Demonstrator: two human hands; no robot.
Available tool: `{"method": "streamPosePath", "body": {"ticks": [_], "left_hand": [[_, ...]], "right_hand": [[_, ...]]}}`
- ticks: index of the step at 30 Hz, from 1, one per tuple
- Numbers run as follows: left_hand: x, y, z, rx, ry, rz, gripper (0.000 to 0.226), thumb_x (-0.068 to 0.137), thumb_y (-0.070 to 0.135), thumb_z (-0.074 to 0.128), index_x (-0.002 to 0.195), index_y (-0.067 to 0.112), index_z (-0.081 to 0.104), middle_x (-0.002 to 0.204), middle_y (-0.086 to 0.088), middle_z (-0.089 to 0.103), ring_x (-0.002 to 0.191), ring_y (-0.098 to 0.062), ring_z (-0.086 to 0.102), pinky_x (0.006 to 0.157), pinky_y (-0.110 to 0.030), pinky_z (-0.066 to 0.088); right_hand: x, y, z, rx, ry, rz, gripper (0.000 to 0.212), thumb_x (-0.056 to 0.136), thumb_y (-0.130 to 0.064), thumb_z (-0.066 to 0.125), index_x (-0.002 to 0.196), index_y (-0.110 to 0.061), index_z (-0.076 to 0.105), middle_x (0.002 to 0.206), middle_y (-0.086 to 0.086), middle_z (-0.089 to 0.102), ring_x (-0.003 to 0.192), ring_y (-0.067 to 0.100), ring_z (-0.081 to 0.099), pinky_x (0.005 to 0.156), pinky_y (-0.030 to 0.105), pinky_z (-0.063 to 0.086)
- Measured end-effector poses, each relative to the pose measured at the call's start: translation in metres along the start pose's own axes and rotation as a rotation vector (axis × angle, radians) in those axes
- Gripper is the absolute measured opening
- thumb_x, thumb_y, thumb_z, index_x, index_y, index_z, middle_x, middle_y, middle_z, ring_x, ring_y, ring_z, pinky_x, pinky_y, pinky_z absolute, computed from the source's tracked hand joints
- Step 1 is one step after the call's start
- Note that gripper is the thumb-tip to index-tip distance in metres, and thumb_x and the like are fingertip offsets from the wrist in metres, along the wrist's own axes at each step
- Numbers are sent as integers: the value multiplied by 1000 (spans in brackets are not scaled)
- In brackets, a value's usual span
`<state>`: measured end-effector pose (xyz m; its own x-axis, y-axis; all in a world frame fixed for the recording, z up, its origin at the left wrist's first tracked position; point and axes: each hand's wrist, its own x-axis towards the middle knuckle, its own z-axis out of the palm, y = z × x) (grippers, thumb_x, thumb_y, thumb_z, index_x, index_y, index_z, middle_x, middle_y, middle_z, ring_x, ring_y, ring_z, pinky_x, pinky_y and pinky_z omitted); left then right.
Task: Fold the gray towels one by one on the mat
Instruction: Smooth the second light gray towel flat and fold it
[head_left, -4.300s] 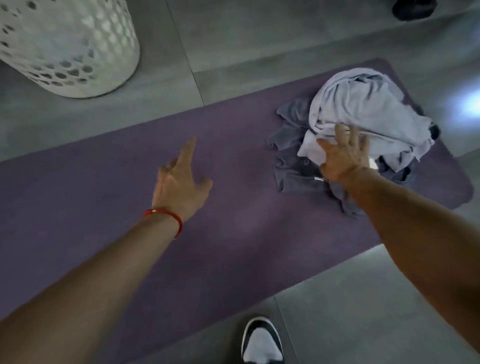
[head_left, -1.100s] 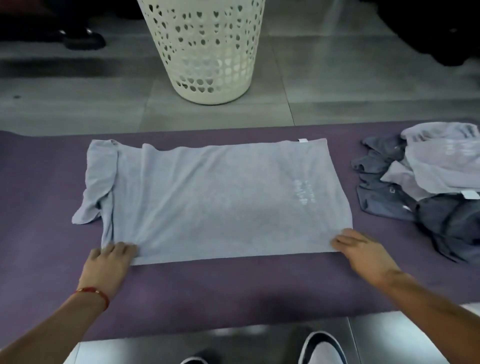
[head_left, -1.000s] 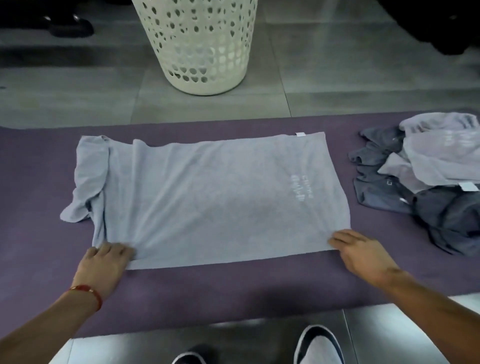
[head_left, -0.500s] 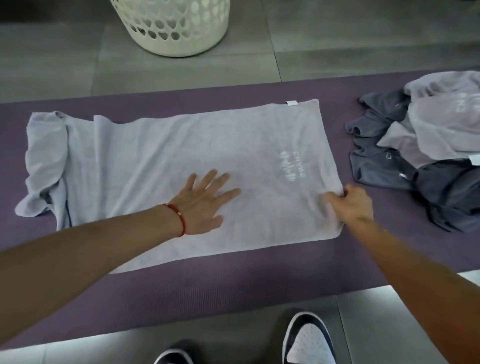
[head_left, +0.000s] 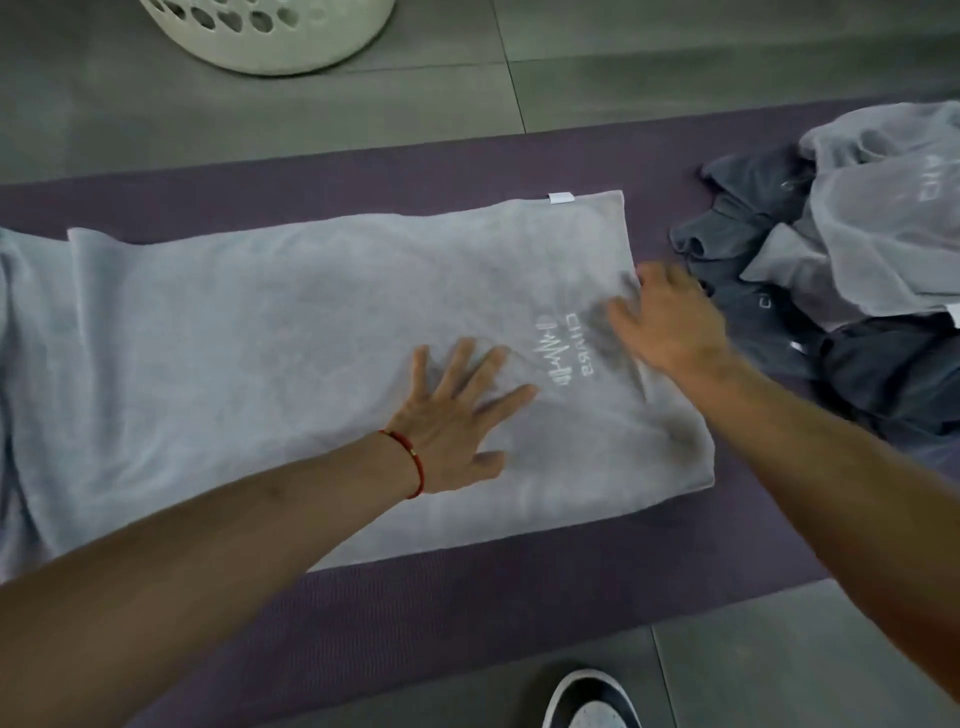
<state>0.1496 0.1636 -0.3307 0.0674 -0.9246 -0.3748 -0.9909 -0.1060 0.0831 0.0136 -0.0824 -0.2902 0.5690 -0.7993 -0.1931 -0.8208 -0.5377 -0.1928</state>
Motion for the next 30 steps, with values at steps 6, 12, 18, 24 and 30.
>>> {"method": "streamPosePath", "body": {"ticks": [6,12,18,24,30], "left_hand": [[1,-2,14,-10,115,11,88,87,75,30,156,41,-14,166,-8,-21,151,-43,-16,109,-77,4],[2,3,15,-11,166,-11,89,85,74,31,158,39,-6,166,-11,-18,151,-43,-15,108,-78,4],[6,3,18,64,191,10,91,86,77,30,160,34,-1,167,-17,-10,151,-49,-6,106,-79,9],[6,5,19,98,148,-9,91,84,78,19,158,35,-13,165,-15,-21,150,-48,-14,106,-80,3],[-7,18,10,166,88,-46,81,87,66,1,157,31,-19,165,-13,-23,151,-41,-17,107,-79,2]], "right_hand": [[103,-40,10,147,37,225,57,97,-41,52,135,0,42,139,23,50,129,44,47,103,51,43],[146,-12,5,344,97,341,43,80,-40,63,111,-11,66,115,12,70,104,32,68,74,32,51],[139,-2,3,414,96,260,38,90,-40,59,111,-9,67,114,8,70,108,27,65,73,26,41],[-3,27,23,291,95,100,54,92,-30,59,138,-6,47,133,20,54,121,37,51,101,42,43],[-130,56,36,284,3,338,41,96,-24,57,131,-7,44,116,25,63,105,47,59,84,47,47]]}}
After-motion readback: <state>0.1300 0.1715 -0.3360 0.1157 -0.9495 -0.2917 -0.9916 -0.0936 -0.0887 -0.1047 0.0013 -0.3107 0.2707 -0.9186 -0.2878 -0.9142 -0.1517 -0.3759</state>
